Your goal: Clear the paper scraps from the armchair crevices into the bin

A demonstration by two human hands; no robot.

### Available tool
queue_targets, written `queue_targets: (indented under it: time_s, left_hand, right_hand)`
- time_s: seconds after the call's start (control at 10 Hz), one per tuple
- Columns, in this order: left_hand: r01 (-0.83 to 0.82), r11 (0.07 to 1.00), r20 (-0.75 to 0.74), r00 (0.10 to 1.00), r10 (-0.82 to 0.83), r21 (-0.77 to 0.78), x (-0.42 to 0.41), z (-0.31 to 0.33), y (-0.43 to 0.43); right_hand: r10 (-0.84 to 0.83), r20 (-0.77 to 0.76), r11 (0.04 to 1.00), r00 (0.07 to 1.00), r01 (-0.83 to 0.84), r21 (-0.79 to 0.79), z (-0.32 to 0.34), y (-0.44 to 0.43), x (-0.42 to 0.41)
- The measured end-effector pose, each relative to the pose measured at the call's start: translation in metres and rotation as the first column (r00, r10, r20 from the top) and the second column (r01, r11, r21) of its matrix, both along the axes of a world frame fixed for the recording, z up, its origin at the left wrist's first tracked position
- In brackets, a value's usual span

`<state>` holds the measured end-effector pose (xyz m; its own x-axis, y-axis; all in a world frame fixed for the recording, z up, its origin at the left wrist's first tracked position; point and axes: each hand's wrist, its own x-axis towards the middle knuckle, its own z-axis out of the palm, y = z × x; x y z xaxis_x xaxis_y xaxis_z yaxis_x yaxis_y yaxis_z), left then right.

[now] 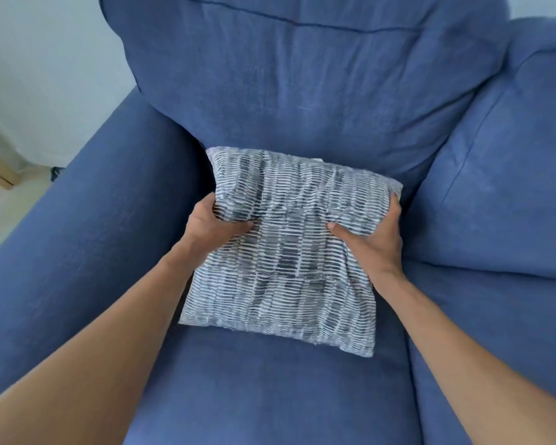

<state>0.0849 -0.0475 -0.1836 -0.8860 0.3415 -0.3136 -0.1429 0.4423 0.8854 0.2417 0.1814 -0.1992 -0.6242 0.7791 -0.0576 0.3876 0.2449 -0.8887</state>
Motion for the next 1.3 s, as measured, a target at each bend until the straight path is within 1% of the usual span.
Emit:
queue_targets:
  time_s: [0.1,0.2,0.3,0.6,0.7,0.8,0.9,1.0,1.1,1.2,1.3]
  left_hand:
    - [-0.018,0.999,-0.094,0.995,0.022,0.048,-0.021,0.012,0.022]
    - [-0.036,0.995,-0.149,0.988,0.050,0.096,-0.038,0.017,0.043]
    - [-0.027,0.993,-0.193,0.980,0.049,0.115,-0.051,0.011,0.058]
    - [-0.052,0.997,-0.321,0.944,0.070,0.064,-0.071,-0.012,0.079]
    - [-0.026,0.999,-0.354,0.935,0.014,-0.027,-0.073,-0.020,0.081]
    - [0.036,0.979,-0.367,0.924,-0.110,-0.201,-0.067,-0.031,0.081]
    - [0.042,0.958,-0.386,0.910,-0.154,-0.283,-0.059,-0.038,0.081]
    - [0.024,0.951,-0.412,0.898,-0.155,-0.307,-0.056,-0.041,0.076]
    - [0.022,0.921,-0.419,0.886,-0.197,-0.388,-0.039,-0.049,0.064]
    - [0.042,0.892,-0.431,0.865,-0.259,-0.450,-0.016,-0.066,0.047]
    - [0.064,0.866,-0.419,0.856,-0.303,-0.496,0.020,-0.088,0.031]
  right_hand:
    - [0.005,-0.074,0.989,0.997,0.006,0.150,0.023,0.021,-0.028]
    - [0.006,-0.132,0.957,0.991,0.033,0.289,0.037,0.039,-0.051]
    - [0.001,-0.099,0.946,0.995,0.031,0.322,0.034,0.049,-0.063]
    - [-0.024,-0.013,0.949,1.000,0.027,0.314,0.010,0.053,-0.065]
    - [-0.019,0.040,0.949,0.999,0.005,0.315,0.007,0.055,-0.065]
    - [-0.003,0.086,0.948,0.996,-0.024,0.317,0.002,0.055,-0.064]
    - [-0.003,0.138,0.946,0.990,-0.042,0.321,-0.004,0.052,-0.059]
    - [-0.013,0.160,0.942,0.987,-0.042,0.332,-0.012,0.049,-0.056]
    - [-0.029,0.168,0.933,0.985,-0.034,0.357,-0.024,0.041,-0.050]
    - [-0.045,0.187,0.933,0.981,-0.025,0.359,-0.035,0.029,-0.038]
    - [-0.034,0.237,0.932,0.971,-0.055,0.358,-0.058,0.001,-0.011]
